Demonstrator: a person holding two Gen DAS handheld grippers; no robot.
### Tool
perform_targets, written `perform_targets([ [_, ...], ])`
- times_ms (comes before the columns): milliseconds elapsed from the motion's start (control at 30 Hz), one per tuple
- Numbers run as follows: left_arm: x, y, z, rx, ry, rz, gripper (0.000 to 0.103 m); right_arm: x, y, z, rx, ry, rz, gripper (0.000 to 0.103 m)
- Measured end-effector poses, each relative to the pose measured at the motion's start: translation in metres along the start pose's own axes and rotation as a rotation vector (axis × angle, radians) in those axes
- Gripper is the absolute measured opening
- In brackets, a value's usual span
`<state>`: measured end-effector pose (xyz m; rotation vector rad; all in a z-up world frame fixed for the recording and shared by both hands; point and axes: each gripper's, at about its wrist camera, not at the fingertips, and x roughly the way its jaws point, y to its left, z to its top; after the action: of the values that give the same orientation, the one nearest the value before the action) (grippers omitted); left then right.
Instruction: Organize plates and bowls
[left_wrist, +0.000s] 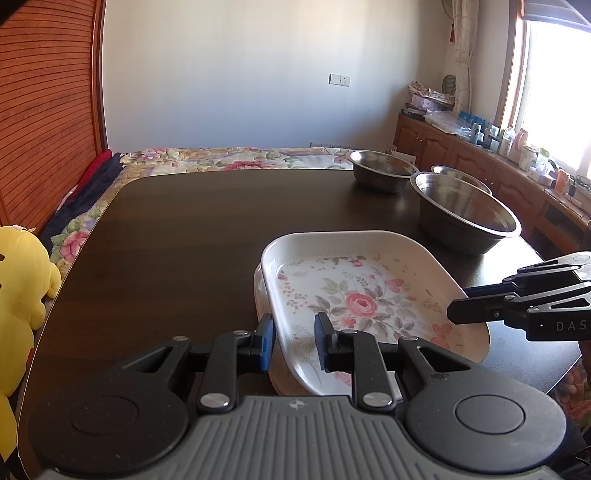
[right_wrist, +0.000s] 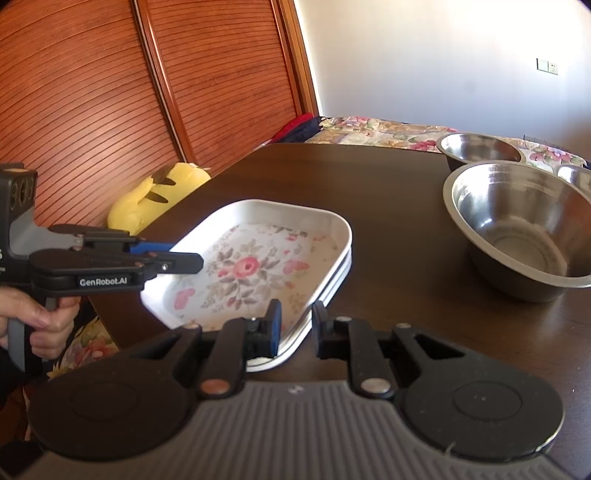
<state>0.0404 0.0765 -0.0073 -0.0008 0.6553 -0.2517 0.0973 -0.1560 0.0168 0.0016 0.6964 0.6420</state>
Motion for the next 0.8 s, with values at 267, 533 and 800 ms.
perform_targets([
  [267, 0.003, 0.003, 0.0, -0.009, 0.002, 0.013, 0.023, 0.002, 0.003, -0.001, -0.004, -0.012, 0.006, 0.019],
  [533, 0.001, 0.002, -0.001, -0.011, -0.012, 0.018, 0.024, -0.003, 0.006, 0.001, -0.021, -0.04, -0.004, 0.019],
  [800, -0.007, -0.001, 0.006, -0.001, -0.053, 0.038, 0.06, -0.019, -0.001, -0.002, 0.005, -0.12, -0.036, 0.02],
])
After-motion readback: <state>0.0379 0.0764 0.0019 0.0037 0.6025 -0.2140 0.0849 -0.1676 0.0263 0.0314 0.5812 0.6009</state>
